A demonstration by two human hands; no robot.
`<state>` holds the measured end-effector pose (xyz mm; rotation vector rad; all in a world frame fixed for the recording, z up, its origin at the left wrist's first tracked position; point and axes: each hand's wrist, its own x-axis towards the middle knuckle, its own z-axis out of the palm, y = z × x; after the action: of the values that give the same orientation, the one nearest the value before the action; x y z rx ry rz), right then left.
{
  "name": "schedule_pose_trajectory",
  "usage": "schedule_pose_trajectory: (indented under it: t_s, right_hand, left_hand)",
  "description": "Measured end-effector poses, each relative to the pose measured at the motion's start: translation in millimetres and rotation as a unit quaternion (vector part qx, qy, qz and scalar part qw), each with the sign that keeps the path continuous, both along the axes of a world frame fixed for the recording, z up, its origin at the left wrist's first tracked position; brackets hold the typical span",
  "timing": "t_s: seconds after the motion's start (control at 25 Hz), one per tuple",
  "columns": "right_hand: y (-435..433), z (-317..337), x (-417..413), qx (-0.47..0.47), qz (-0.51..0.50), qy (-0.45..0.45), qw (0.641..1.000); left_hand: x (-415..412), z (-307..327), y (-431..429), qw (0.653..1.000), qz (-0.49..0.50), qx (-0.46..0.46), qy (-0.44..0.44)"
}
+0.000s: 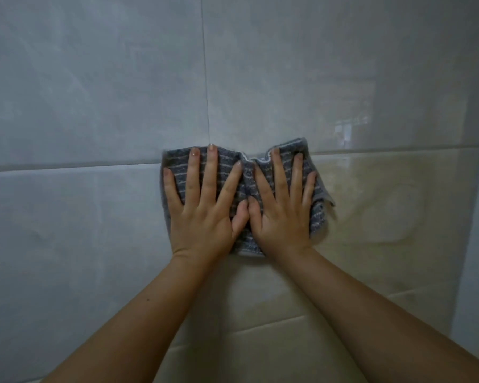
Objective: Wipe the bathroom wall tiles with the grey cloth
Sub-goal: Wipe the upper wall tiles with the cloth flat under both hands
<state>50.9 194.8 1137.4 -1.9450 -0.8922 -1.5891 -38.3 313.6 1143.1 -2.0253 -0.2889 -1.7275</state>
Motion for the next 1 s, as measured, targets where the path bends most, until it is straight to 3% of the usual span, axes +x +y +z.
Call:
schedule_pose_trajectory:
  t_s: [0.16,0.4,0.68,0.88,1.0]
  right_hand:
    - [-45.8,15.8,43.3,0.022,-0.003,0.008,1.000]
    - [-61.3,-59.5,56.9,-0.012,0.005,-0.016,1.000]
    - [-96.7,9.5,92.2,0.016,0.021,-0.016,1.000]
    - [-110.3,-52.8,102.1,0.013,0.006,-0.007,1.000]
    - [-114.3,-49.4,105.7,-0.021,0.023,-0.030,0.999]
  left_hand:
    - [37.7,11.3,-42.0,1.000,-0.007,-0.028,-0.009]
    - [52.0,-59.0,-63.7,0.999,0.013,-0.006,0.042]
    - [86.9,-1.1,-97.1,0.998,0.021,-0.057,-0.016]
    - [99.2,-56.7,-114.5,0.999,0.017,-0.029,0.041]
    - [99.6,-55.6,-116.7,0.998,0.019,-0.030,0.043]
